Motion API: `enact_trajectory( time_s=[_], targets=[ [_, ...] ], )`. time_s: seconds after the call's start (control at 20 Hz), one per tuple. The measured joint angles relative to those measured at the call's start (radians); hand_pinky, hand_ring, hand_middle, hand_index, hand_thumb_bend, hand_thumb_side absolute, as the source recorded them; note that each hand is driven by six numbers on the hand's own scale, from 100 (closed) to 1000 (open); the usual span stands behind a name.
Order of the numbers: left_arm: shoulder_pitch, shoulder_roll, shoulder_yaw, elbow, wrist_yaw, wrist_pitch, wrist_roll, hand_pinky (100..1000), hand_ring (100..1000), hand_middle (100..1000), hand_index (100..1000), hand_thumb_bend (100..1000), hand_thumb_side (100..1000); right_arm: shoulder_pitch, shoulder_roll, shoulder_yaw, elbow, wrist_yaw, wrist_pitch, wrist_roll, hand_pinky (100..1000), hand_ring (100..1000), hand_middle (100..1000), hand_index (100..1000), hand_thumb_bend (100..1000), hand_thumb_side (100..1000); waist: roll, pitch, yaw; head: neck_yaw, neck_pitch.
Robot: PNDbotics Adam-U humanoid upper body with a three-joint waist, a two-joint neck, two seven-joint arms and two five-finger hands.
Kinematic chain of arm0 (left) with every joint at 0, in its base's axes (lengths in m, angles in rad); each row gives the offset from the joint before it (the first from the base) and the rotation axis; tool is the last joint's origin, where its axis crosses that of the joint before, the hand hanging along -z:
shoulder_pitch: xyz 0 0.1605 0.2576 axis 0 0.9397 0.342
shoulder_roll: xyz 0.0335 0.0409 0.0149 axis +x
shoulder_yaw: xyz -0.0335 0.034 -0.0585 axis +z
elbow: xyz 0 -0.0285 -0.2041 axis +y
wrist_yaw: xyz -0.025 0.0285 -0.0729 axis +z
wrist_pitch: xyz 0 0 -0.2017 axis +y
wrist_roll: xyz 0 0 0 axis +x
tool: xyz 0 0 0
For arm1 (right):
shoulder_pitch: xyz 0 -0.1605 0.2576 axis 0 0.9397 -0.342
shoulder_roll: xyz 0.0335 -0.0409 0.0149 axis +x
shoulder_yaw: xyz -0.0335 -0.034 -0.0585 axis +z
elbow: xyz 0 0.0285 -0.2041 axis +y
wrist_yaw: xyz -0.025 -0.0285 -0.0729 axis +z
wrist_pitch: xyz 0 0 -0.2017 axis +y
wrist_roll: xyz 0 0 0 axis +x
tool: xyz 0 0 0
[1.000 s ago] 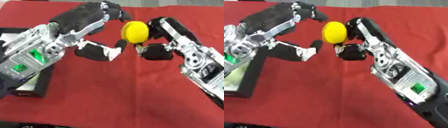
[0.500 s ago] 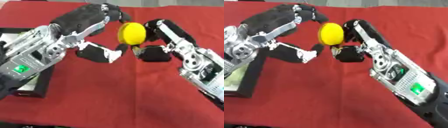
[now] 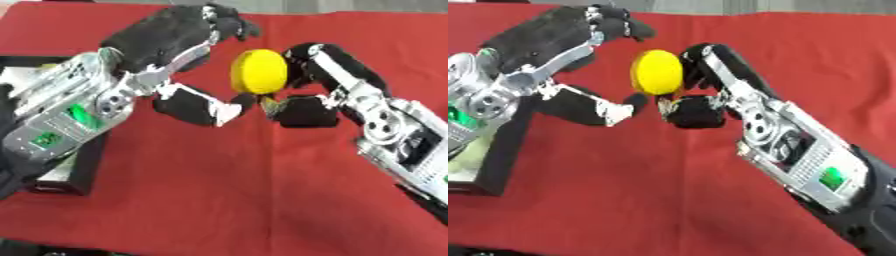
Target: Pick up the objects with one hand, pass them to the other hand, and then place them into the box on the other side of the table.
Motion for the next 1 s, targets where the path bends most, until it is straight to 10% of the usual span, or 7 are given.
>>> enact_trajectory(
  time_s=[1.0],
  targets=[
    [0.008, -0.01, -0.008, 0.0, -0.034, 0.01, -0.066, 781, 795, 748, 863, 291, 446, -0.01, 0.008, 0.006, 0.0, -0.022, -0.001, -0.001, 753, 652, 506, 513, 100, 100, 0.0, 0.0, -0.001, 0.004, 0.0]
  ],
)
